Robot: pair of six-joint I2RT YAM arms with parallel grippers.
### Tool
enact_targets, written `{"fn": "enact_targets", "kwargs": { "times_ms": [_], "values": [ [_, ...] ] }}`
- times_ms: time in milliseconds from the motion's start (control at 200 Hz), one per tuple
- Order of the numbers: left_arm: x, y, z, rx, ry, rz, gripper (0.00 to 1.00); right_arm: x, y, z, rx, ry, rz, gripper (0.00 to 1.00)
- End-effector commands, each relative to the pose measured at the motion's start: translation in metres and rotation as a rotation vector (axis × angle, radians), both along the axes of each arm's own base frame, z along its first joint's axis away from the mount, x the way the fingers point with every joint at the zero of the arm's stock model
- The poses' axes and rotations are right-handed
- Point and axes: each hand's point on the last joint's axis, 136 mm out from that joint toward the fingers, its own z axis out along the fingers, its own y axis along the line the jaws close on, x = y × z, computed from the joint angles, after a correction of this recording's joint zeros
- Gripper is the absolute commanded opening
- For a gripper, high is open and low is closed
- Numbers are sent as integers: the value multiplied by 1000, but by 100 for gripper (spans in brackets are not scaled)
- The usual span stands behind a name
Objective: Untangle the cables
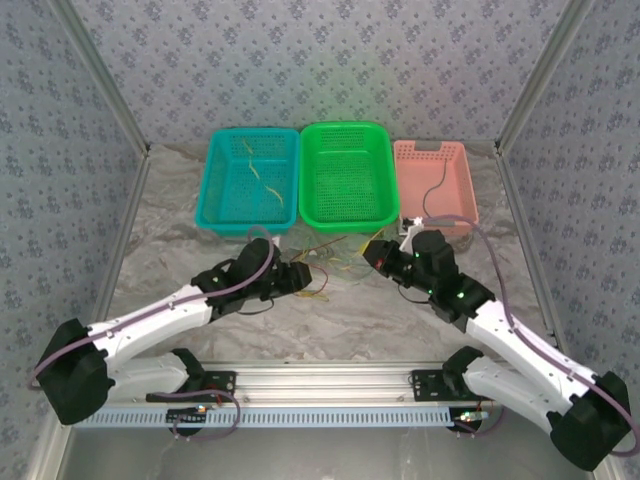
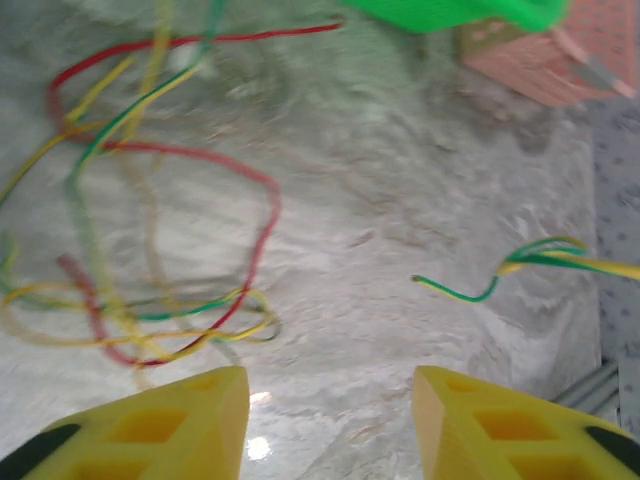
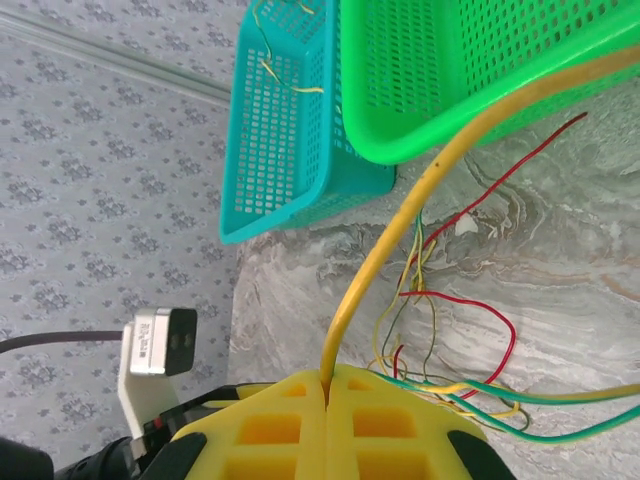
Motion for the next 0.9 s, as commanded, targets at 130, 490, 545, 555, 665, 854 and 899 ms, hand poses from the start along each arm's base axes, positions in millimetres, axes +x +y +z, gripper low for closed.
{"fn": "enact_targets", "kwargs": {
  "times_ms": [130,490,545,555,665,854,899],
  "values": [
    [-3,-67,46,-18,-275,-274,47,-4,-13,32,39,60,-17,0],
    [8,-86,42,21,-410,-353,58,-7,-20,58,86,92,-37,0],
    [8,-90,43,15,-420,-366,58,-7,-22,59,95,97,-43,0],
    [8,-91,43,13,-421,-367,58,-7,-22,59,96,97,-42,0],
    [10,-95,47,-7,-451,-373,58,-6,-24,60,115,109,-50,0],
    [15,-107,46,-62,-435,-355,51,-4,-28,62,157,118,-74,0],
    [16,-111,44,-80,-427,-348,47,-4,-29,63,171,118,-77,0]
  ]
}}
